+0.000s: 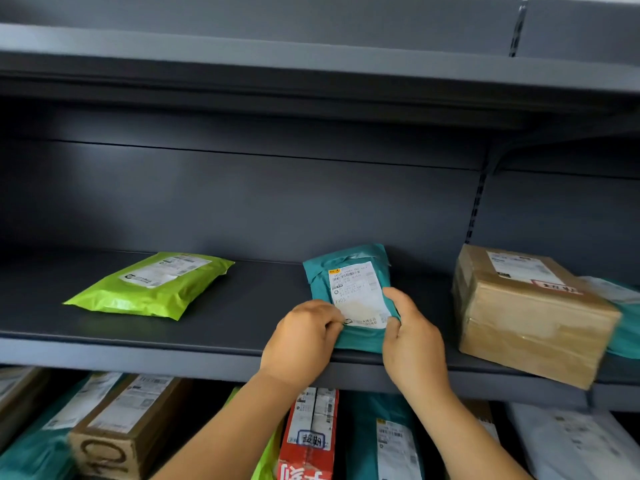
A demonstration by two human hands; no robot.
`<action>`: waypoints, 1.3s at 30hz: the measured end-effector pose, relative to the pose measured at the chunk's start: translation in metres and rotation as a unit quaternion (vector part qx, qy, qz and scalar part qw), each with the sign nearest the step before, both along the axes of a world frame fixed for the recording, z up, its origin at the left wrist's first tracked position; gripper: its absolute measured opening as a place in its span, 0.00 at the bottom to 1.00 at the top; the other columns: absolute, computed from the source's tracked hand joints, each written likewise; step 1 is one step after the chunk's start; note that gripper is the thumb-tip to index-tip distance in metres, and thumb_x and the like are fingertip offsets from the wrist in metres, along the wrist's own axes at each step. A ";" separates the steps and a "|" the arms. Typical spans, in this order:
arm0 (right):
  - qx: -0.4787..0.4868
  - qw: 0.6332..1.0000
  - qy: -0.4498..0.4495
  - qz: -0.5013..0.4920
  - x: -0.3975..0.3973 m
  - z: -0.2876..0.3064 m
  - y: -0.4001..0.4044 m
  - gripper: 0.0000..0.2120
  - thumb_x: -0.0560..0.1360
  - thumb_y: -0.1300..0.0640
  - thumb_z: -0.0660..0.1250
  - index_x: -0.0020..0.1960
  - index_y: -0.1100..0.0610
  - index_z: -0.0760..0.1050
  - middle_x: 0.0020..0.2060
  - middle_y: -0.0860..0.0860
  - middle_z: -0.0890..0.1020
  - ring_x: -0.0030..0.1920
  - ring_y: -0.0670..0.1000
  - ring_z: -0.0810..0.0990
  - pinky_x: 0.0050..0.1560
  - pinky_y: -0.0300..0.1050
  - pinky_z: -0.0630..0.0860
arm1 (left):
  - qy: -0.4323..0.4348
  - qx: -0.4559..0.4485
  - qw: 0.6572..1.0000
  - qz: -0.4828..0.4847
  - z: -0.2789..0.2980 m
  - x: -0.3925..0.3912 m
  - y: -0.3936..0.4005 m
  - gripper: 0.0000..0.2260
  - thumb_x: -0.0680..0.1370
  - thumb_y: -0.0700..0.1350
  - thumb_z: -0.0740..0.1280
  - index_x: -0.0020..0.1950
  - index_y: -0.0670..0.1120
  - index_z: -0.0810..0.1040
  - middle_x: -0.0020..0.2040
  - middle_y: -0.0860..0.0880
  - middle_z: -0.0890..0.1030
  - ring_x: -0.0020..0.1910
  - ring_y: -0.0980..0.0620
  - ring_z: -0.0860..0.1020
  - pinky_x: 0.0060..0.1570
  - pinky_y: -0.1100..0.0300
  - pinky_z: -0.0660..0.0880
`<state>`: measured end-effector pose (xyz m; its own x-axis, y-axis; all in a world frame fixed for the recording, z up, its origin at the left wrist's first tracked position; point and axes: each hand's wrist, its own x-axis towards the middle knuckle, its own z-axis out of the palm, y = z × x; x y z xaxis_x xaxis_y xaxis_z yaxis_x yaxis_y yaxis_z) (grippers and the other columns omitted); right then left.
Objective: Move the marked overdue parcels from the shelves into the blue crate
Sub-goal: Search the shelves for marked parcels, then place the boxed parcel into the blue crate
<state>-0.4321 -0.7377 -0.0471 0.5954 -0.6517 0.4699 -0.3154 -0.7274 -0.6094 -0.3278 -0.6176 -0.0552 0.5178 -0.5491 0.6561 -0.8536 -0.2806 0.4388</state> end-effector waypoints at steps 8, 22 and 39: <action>-0.011 0.997 0.070 0.034 -0.008 0.021 0.006 0.26 0.81 0.57 0.56 0.77 0.54 0.54 0.77 0.49 0.57 0.75 0.50 0.59 0.70 0.39 0.58 | 0.007 0.060 0.998 0.019 0.017 -0.007 0.000 0.16 0.78 0.50 0.65 0.65 0.48 0.77 0.66 0.52 0.75 0.66 0.52 0.71 0.67 0.59 0.67; -0.054 0.991 -0.071 -0.095 -0.127 0.080 -0.063 0.37 0.77 0.44 0.62 0.78 0.45 0.45 0.78 0.46 0.43 0.77 0.48 0.41 0.75 0.52 0.45 | 0.038 0.046 0.988 -0.144 0.064 -0.095 -0.103 0.41 0.72 0.58 0.70 0.76 0.62 0.47 0.78 0.53 0.53 0.76 0.56 0.52 0.71 0.60 0.58; 0.143 0.984 -0.107 -0.020 -0.154 0.057 -0.112 0.24 0.75 0.42 0.64 0.70 0.45 0.67 0.61 0.47 0.77 0.58 0.48 0.75 0.52 0.41 0.69 | 0.077 0.011 0.996 -0.044 0.064 -0.129 -0.130 0.28 0.71 0.47 0.74 0.69 0.53 0.71 0.68 0.55 0.71 0.63 0.57 0.71 0.61 0.70 0.65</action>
<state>-0.5865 -0.8498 0.0102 0.4736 -0.7965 0.3759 -0.1831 -0.5065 -0.8426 -0.4571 -0.7480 0.0090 0.5605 -0.6100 0.5602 -0.7986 -0.2190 0.5606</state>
